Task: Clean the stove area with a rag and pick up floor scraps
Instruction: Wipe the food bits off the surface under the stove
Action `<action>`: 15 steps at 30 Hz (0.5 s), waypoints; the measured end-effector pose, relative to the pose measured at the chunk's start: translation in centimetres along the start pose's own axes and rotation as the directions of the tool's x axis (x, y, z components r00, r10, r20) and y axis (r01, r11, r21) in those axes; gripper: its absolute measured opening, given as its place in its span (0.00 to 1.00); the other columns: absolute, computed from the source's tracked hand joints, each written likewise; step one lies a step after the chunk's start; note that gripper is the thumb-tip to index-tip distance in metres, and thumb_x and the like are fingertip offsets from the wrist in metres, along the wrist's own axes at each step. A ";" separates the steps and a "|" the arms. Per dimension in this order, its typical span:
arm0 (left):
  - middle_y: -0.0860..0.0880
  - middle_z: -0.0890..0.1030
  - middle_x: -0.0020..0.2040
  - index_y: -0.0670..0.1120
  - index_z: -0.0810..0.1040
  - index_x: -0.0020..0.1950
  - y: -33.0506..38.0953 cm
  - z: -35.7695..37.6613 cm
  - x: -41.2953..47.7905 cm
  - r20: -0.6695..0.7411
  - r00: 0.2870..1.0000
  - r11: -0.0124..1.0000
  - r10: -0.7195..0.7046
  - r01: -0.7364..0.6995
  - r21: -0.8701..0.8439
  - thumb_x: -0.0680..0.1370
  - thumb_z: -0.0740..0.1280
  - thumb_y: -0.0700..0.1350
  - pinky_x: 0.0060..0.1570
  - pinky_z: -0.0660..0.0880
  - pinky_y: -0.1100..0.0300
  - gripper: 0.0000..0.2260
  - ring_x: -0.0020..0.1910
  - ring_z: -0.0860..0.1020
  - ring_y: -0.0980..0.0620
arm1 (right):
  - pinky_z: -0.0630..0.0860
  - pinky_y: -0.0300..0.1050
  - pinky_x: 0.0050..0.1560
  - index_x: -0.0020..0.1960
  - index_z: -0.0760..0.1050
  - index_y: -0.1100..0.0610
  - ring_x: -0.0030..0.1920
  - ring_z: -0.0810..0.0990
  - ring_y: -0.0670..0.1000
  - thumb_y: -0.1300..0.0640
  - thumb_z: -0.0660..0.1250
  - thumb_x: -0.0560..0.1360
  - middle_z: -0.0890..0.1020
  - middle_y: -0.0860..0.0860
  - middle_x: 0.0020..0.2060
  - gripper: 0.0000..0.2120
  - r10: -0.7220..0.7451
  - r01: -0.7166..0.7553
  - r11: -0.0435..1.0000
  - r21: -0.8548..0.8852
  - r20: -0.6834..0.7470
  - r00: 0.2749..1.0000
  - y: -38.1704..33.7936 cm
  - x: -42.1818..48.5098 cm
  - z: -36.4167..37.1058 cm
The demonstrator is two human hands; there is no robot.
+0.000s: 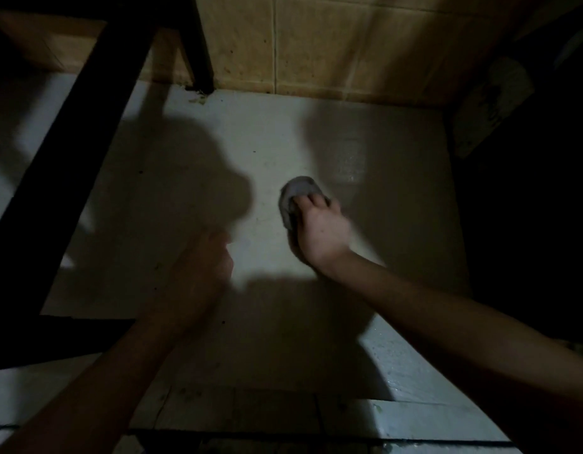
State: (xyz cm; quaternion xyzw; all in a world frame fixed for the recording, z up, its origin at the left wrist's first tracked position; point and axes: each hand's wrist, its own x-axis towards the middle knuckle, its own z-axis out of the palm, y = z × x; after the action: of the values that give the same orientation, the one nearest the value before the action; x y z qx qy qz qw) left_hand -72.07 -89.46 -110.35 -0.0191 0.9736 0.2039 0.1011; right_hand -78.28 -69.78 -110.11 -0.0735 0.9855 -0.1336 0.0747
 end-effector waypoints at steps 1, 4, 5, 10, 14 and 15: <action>0.41 0.73 0.63 0.42 0.71 0.66 -0.1 -0.2 0.0 0.008 0.999 0.999 -0.036 0.036 0.018 0.79 0.61 0.41 0.62 0.67 0.54 0.15 0.61 0.72 0.44 | 0.72 0.53 0.55 0.66 0.68 0.51 0.62 0.69 0.61 0.53 0.63 0.74 0.72 0.54 0.64 0.20 -0.048 0.049 0.999 -0.015 0.013 0.999 -0.7 0.1 0.2; 0.41 0.72 0.66 0.43 0.70 0.67 -1.1 -1.0 -0.2 0.016 0.997 0.994 -0.074 0.073 0.077 0.80 0.60 0.43 0.64 0.68 0.48 0.16 0.64 0.70 0.42 | 0.72 0.53 0.56 0.67 0.68 0.51 0.64 0.68 0.60 0.53 0.66 0.73 0.72 0.53 0.65 0.23 -0.162 0.165 0.985 -0.059 0.043 0.986 -1.9 -0.1 0.8; 0.41 0.72 0.66 0.43 0.70 0.67 -1.4 -1.3 -0.4 0.023 0.997 0.994 -0.068 0.065 0.091 0.80 0.59 0.44 0.63 0.67 0.48 0.16 0.63 0.70 0.41 | 0.72 0.53 0.56 0.67 0.68 0.50 0.64 0.68 0.60 0.53 0.67 0.72 0.72 0.53 0.65 0.24 -0.196 0.199 0.977 -0.071 0.049 0.979 -2.0 -0.2 1.0; 0.41 0.74 0.58 0.43 0.74 0.59 -2.2 -1.9 -1.3 0.022 0.999 0.995 -0.034 0.031 0.096 0.80 0.59 0.44 0.57 0.70 0.49 0.10 0.57 0.72 0.42 | 0.72 0.51 0.56 0.67 0.66 0.49 0.64 0.68 0.60 0.51 0.68 0.71 0.71 0.52 0.66 0.26 -0.342 0.351 0.928 -0.127 0.088 0.936 -1.6 -2.0 1.6; 0.42 0.75 0.56 0.43 0.74 0.57 -2.0 -2.4 -2.0 0.034 0.999 0.989 -0.034 0.029 0.142 0.79 0.60 0.43 0.55 0.72 0.47 0.09 0.55 0.73 0.43 | 0.73 0.51 0.54 0.67 0.67 0.50 0.62 0.70 0.61 0.53 0.66 0.72 0.70 0.53 0.68 0.24 -0.482 0.493 0.858 -0.146 0.104 0.870 -0.1 -3.6 1.8; 0.41 0.75 0.55 0.43 0.75 0.56 -1.8 -2.5 -2.2 0.026 0.999 0.987 -0.039 0.035 0.159 0.79 0.59 0.43 0.55 0.72 0.47 0.09 0.54 0.74 0.41 | 0.73 0.51 0.54 0.68 0.67 0.50 0.62 0.70 0.61 0.54 0.66 0.72 0.70 0.53 0.68 0.24 -0.503 0.515 0.845 -0.144 0.116 0.857 0.5 -3.6 1.7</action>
State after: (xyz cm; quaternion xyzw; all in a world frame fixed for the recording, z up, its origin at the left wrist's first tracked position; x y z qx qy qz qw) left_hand -70.24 -92.14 -108.38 -0.0261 0.9847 0.1240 0.1199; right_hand -74.51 -69.12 -111.42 -0.3433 0.9349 -0.0614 0.0664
